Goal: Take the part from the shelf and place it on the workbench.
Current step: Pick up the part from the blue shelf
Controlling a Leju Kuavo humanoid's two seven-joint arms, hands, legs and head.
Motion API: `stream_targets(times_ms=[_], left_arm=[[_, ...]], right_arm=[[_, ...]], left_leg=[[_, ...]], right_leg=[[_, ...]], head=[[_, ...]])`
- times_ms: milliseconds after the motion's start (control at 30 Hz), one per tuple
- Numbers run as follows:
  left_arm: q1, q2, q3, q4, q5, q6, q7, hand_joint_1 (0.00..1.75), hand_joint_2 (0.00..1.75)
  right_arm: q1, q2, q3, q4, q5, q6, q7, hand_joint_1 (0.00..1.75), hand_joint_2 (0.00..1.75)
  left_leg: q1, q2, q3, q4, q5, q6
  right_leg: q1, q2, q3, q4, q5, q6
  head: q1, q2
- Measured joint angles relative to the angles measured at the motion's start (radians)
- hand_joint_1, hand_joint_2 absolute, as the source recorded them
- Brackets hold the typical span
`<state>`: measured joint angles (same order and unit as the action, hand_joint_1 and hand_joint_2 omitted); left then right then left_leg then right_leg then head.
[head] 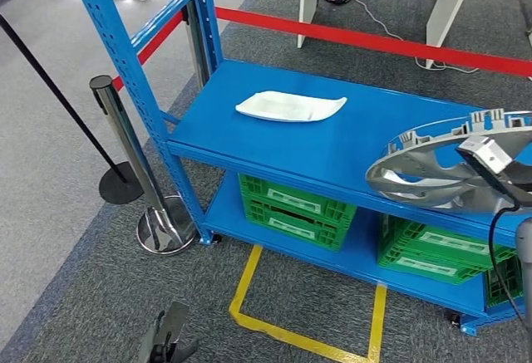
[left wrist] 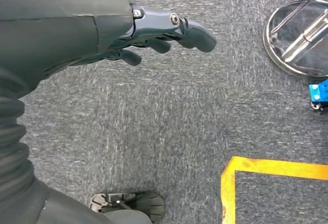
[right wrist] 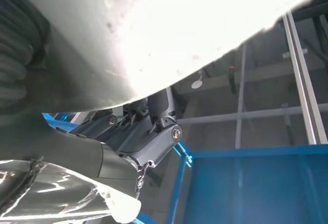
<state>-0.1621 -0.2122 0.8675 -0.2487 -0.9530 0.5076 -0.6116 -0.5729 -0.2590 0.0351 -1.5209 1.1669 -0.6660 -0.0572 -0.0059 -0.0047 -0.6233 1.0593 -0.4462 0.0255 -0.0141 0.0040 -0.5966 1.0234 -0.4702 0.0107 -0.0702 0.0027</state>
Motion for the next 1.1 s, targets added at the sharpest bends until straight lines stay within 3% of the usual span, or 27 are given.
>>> stream_targets(times_ms=[100, 167, 267, 300, 333, 367, 433, 500, 600, 667, 767, 833, 867, 900, 933, 1000, 1100], left_arm=[[-0.003, -0.001, 0.000, 0.000, 0.005, 0.006, 0.000, 0.00, 1.75], [-0.005, -0.002, 0.000, 0.000, 0.008, 0.008, 0.000, 0.00, 1.75], [-0.009, -0.004, 0.000, 0.000, 0.010, 0.009, -0.001, 0.00, 1.75], [-0.009, -0.004, 0.000, 0.000, 0.011, 0.008, -0.001, 0.00, 1.75], [-0.009, -0.005, 0.000, 0.000, 0.011, 0.008, -0.001, 0.00, 1.75], [-0.009, -0.005, 0.000, 0.000, 0.011, 0.008, -0.001, 0.00, 1.75], [-0.010, -0.005, 0.000, 0.000, 0.011, 0.008, -0.001, 0.00, 1.75], [-0.011, -0.005, 0.000, 0.000, 0.011, 0.008, -0.001, 0.00, 1.75], [-0.011, -0.004, 0.001, 0.000, 0.011, 0.008, -0.001, 0.00, 1.75], [-0.011, -0.003, 0.001, 0.000, 0.012, 0.008, -0.001, 0.00, 1.75], [-0.010, -0.002, 0.001, 0.000, 0.020, 0.008, -0.001, 0.00, 1.75], [-0.007, -0.002, 0.002, 0.000, 0.029, 0.008, 0.001, 0.00, 1.75], [-0.006, -0.001, 0.003, 0.000, 0.032, 0.008, 0.002, 0.00, 1.75], [-0.006, 0.000, 0.004, 0.000, 0.035, 0.009, 0.004, 0.00, 1.75], [-0.006, 0.001, 0.005, 0.000, 0.037, 0.009, 0.006, 0.00, 1.75], [-0.006, 0.004, 0.007, 0.000, 0.041, 0.010, 0.009, 0.00, 1.75], [-0.005, 0.007, 0.009, 0.000, 0.043, 0.012, 0.013, 0.00, 1.75]], right_arm=[[-0.033, -0.013, 0.013, 0.000, -0.024, 0.023, 0.003, 1.75, 1.75], [-0.065, -0.026, 0.022, 0.000, -0.039, 0.043, 0.003, 1.75, 1.75], [-0.112, -0.042, 0.032, 0.000, -0.055, 0.064, 0.004, 1.75, 1.75], [-0.119, -0.046, 0.034, 0.000, -0.057, 0.067, 0.005, 1.75, 1.75], [-0.123, -0.049, 0.037, 0.001, -0.059, 0.068, 0.006, 1.75, 1.75], [-0.127, -0.051, 0.039, 0.001, -0.060, 0.070, 0.006, 1.75, 1.75], [-0.137, -0.056, 0.045, 0.001, -0.060, 0.070, 0.007, 1.75, 1.75], [-0.147, -0.059, 0.050, 0.001, -0.060, 0.070, 0.009, 1.75, 1.75], [-0.150, -0.061, 0.055, 0.002, -0.066, 0.073, 0.014, 1.75, 1.75], [-0.157, -0.063, 0.058, 0.002, -0.079, 0.080, 0.017, 1.75, 1.75], [-0.167, -0.067, 0.062, 0.001, -0.108, 0.098, 0.019, 1.75, 1.75], [-0.169, -0.071, 0.066, 0.001, -0.127, 0.110, 0.020, 1.75, 1.75], [-0.169, -0.074, 0.068, 0.001, -0.137, 0.115, 0.021, 1.75, 1.75], [-0.170, -0.077, 0.070, 0.000, -0.145, 0.119, 0.021, 1.75, 1.75], [-0.172, -0.081, 0.072, -0.002, -0.152, 0.122, 0.022, 1.75, 1.75], [-0.174, -0.087, 0.075, -0.004, -0.161, 0.127, 0.022, 1.75, 1.75], [-0.173, -0.096, 0.080, -0.006, -0.167, 0.130, 0.023, 1.75, 1.75]], left_leg=[[-0.001, 0.000, 0.008, -0.032, 0.001, 0.008], [0.003, 0.001, 0.012, -0.046, 0.009, 0.017], [0.002, 0.001, 0.012, -0.052, 0.013, 0.022], [0.002, 0.001, 0.012, -0.051, 0.013, 0.022], [0.003, 0.001, 0.012, -0.049, 0.012, 0.022], [0.004, 0.001, 0.012, -0.047, 0.011, 0.022], [0.005, 0.000, 0.012, -0.039, 0.006, 0.016], [0.002, -0.001, 0.005, -0.028, 0.001, 0.006], [-0.001, -0.001, -0.002, -0.022, 0.001, -0.004], [0.000, 0.000, -0.012, 0.006, -0.020, -0.014], [0.005, 0.001, -0.085, 0.173, -0.103, -0.027], [0.006, 0.001, -0.125, 0.258, -0.123, -0.027], [0.005, 0.001, -0.123, 0.249, -0.106, -0.023], [0.004, 0.001, -0.103, 0.203, -0.074, -0.016], [0.001, 0.000, -0.074, 0.137, -0.037, -0.006], [-0.005, -0.002, -0.023, 0.028, 0.008, 0.012], [-0.010, -0.003, -0.011, -0.014, 0.016, 0.020]], right_leg=[[-0.001, -0.002, -0.008, -0.002, 0.002, 0.016], [-0.002, -0.002, -0.026, 0.026, -0.023, 0.024], [-0.002, -0.002, -0.108, 0.205, -0.110, 0.031], [-0.003, -0.002, -0.132, 0.256, -0.124, 0.034], [-0.004, -0.002, -0.141, 0.273, -0.119, 0.037], [-0.006, -0.003, -0.131, 0.249, -0.094, 0.039], [-0.010, -0.005, -0.069, 0.121, -0.027, 0.045], [-0.010, -0.005, -0.018, 0.022, -0.001, 0.042], [-0.009, 0.000, -0.011, 0.010, -0.004, 0.023], [-0.013, 0.000, -0.010, 0.010, -0.002, 0.012], [-0.013, -0.001, -0.009, 0.009, -0.001, 0.002], [-0.010, -0.001, -0.009, 0.010, 0.000, 0.002], [-0.008, 0.000, -0.009, 0.010, 0.000, 0.001], [-0.007, 0.001, -0.008, 0.010, 0.000, 0.001], [-0.005, 0.001, -0.007, 0.010, 0.000, 0.001], [-0.002, 0.001, -0.009, 0.010, 0.002, 0.004], [-0.003, 0.000, -0.016, 0.007, 0.010, 0.018]], head=[[0.000, 0.000], [0.002, 0.000], [0.005, 0.000], [0.005, 0.000], [0.005, 0.000], [0.005, 0.000], [0.005, 0.000], [0.006, 0.000], [0.005, 0.000], [0.003, 0.000], [0.000, 0.000], [0.000, 0.000], [0.000, 0.000], [0.000, 0.000], [0.000, 0.000], [0.000, 0.000], [-0.001, 0.000]])
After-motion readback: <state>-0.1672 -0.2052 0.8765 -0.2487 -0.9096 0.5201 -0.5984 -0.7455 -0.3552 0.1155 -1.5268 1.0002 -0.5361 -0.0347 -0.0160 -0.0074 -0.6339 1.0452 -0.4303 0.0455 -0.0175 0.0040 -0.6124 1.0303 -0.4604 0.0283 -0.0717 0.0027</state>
